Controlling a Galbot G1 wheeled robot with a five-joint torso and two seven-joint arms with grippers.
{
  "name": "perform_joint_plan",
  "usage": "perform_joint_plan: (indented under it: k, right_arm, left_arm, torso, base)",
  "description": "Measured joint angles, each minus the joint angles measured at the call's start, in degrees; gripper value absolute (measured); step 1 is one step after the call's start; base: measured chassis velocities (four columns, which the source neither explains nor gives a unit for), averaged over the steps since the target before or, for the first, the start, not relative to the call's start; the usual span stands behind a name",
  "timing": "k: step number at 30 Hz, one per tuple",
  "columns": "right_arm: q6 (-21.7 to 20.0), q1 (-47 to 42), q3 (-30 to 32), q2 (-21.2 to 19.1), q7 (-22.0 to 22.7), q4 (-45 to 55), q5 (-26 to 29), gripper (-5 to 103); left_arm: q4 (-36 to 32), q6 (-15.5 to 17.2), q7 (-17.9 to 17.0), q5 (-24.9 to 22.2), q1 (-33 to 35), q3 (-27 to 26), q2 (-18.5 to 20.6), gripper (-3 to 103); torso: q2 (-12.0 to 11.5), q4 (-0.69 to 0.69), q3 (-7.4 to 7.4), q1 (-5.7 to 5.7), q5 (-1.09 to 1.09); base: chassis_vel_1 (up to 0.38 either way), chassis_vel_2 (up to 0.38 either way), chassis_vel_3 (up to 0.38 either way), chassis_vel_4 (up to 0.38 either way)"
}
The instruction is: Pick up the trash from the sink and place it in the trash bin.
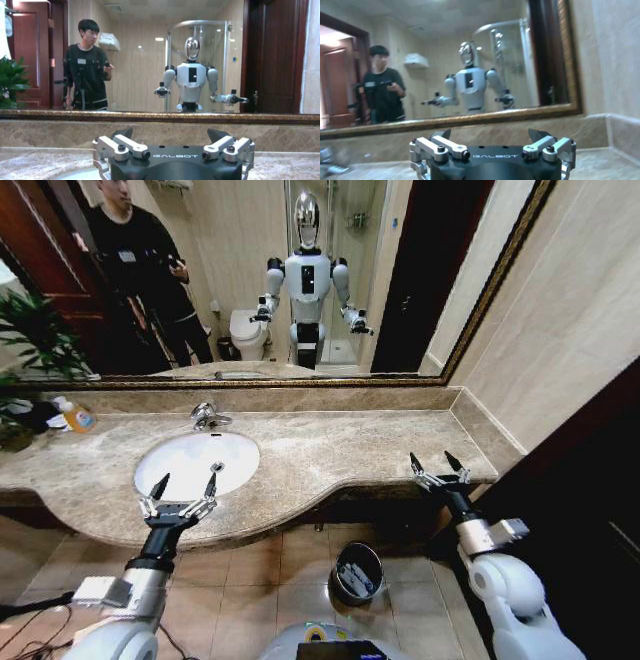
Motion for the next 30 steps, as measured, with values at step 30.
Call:
perform_joint_plan:
  k: [30]
  right_arm:
    - [-9.7, 3.8, -4.7, 1.5, 10.7, 2.0, -10.2, 100]
  left_arm:
    - [0.0, 0.0, 0.0, 0.0, 0.0, 0.0, 0.0, 100]
  torso:
    - [0.0, 0.00, 0.00, 0.00, 0.00]
  base:
    - [0.000, 0.000, 0.000, 0.000]
